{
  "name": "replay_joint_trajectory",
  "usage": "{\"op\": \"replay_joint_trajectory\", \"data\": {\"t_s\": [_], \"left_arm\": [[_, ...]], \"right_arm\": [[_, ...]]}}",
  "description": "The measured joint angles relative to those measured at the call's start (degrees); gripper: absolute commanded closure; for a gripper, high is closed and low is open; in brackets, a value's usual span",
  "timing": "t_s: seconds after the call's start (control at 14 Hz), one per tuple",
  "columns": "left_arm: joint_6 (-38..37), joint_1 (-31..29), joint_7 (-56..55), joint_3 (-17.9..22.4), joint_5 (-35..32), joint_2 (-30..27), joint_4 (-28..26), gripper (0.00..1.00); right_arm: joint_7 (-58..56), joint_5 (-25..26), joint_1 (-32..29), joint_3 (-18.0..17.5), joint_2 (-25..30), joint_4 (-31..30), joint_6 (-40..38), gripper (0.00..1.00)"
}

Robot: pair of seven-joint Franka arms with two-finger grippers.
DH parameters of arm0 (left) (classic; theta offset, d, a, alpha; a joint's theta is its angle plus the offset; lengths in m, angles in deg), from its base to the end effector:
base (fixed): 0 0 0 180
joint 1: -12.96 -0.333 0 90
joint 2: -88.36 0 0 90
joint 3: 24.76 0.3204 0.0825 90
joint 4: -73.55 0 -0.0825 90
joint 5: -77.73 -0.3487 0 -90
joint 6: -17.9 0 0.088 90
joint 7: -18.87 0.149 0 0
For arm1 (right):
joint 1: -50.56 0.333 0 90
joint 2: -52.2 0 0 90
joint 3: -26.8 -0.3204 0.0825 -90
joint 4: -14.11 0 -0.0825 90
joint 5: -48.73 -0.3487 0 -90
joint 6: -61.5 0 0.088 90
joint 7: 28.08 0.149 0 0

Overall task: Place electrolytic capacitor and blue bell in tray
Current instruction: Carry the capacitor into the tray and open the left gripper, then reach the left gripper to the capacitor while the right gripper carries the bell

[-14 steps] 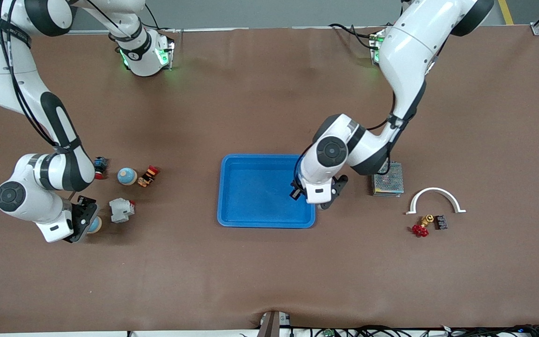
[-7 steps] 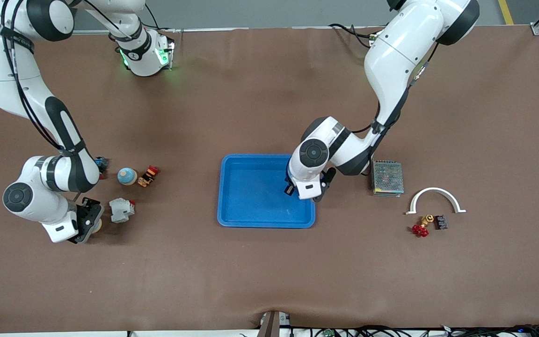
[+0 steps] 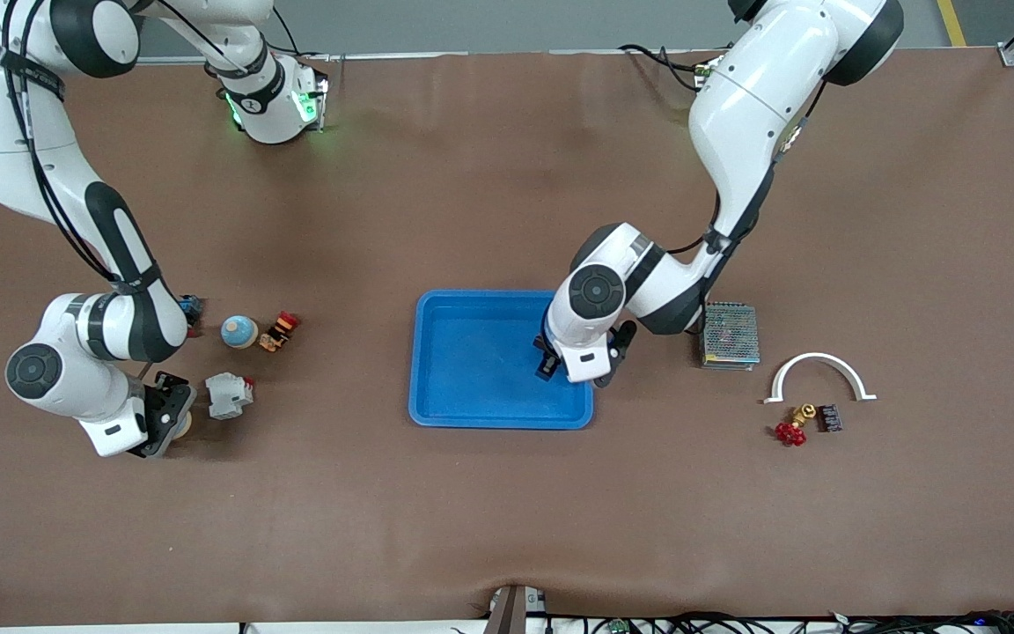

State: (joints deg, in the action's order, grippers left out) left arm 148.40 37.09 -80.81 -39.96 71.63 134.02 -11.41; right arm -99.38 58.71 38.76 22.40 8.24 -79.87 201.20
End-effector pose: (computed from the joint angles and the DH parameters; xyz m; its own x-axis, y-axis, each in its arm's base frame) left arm 0.5594 -0.4139 0.1982 0.4827 0.8690 -0.1088 0.8745 -0.4849 0.0074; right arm 0.6628 -0.0963 0.1578 0.3407 0.9388 -0.0502 0.9397 -0.3383 0.0502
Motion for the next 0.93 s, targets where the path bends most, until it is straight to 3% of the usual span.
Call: {"op": "replay_joint_trajectory", "data": {"t_s": [0.21, 0.43, 0.71, 0.93], "left_arm": [[-0.1, -0.3, 0.0, 3.3, 0.0, -3.0, 0.5, 0.0], [-3.4, -3.4, 3.1, 5.5, -0.2, -6.8, 0.5, 0.0], [-10.8, -12.6, 19.9, 5.7, -0.4, -10.1, 0.5, 0.0], [-12.1, -19.3, 33.4, 5.8, -0.4, -10.3, 0.2, 0.0]], "right_arm": [[0.0, 0.0, 0.0, -0.1, 0.2, 0.1, -0.2, 0.54], [0.0, 0.0, 0.0, -0.2, 0.1, 0.1, -0.1, 0.55], [0.0, -0.1, 0.0, -1.3, 0.2, 0.7, -0.7, 0.55], [0.1, -1.3, 0.1, -2.8, 0.7, 5.3, -8.4, 0.55]]}}
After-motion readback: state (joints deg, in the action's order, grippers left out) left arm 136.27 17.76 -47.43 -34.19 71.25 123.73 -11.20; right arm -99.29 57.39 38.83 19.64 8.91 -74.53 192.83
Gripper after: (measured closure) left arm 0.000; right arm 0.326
